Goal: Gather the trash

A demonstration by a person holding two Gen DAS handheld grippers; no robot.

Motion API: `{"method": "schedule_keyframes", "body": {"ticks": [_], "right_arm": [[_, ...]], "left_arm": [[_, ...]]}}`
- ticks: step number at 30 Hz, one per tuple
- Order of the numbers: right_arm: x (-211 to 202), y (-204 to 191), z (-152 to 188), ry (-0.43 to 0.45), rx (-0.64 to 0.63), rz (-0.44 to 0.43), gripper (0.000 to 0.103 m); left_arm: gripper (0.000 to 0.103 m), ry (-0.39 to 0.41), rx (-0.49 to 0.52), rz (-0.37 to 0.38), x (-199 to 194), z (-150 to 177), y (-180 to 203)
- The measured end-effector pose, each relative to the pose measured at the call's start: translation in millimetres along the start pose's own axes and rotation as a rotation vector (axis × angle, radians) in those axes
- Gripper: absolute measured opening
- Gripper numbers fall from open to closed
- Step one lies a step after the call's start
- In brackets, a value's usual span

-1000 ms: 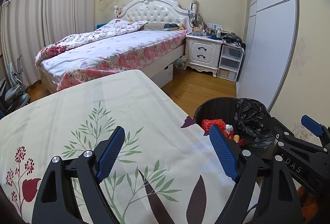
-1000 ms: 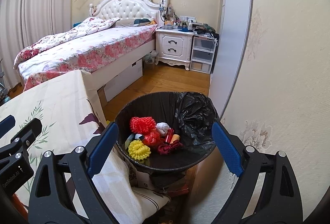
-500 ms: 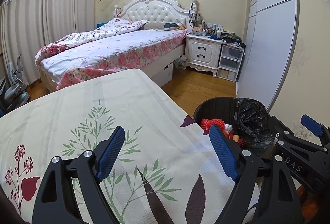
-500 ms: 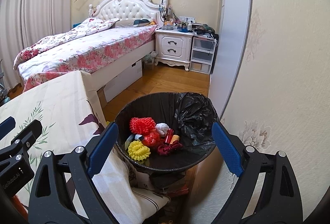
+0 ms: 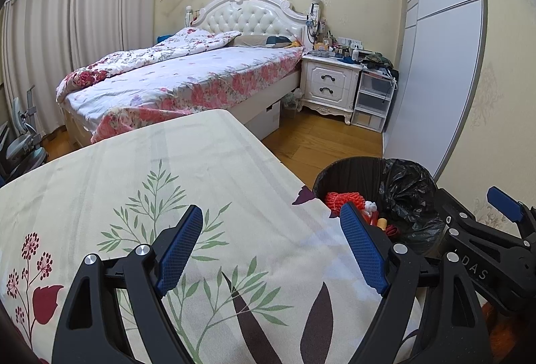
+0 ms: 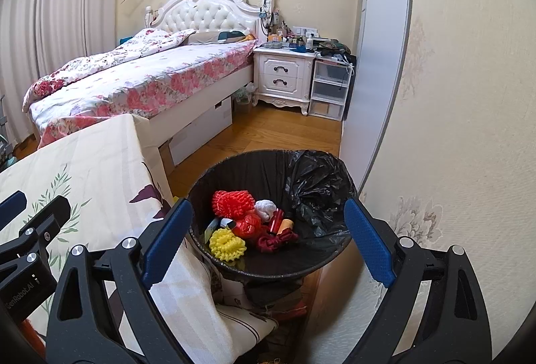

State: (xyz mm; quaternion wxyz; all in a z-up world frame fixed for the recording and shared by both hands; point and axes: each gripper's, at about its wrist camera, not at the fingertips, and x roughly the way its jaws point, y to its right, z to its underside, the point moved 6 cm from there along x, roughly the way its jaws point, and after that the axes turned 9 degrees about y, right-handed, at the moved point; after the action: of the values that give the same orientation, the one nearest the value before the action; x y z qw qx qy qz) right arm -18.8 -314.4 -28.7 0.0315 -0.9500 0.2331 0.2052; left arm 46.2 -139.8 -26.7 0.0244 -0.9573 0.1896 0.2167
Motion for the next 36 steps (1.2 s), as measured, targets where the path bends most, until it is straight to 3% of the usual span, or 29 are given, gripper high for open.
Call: {"method": "schedule_keyframes", "body": {"ticks": [36], "right_arm": [[4.4,-10.3,7.4,-0.012,-0.009,-0.008,0.09]], "left_arm": [[0.082,0.008,-0.006,0.008,2.3,0.8,-1.4]]}}
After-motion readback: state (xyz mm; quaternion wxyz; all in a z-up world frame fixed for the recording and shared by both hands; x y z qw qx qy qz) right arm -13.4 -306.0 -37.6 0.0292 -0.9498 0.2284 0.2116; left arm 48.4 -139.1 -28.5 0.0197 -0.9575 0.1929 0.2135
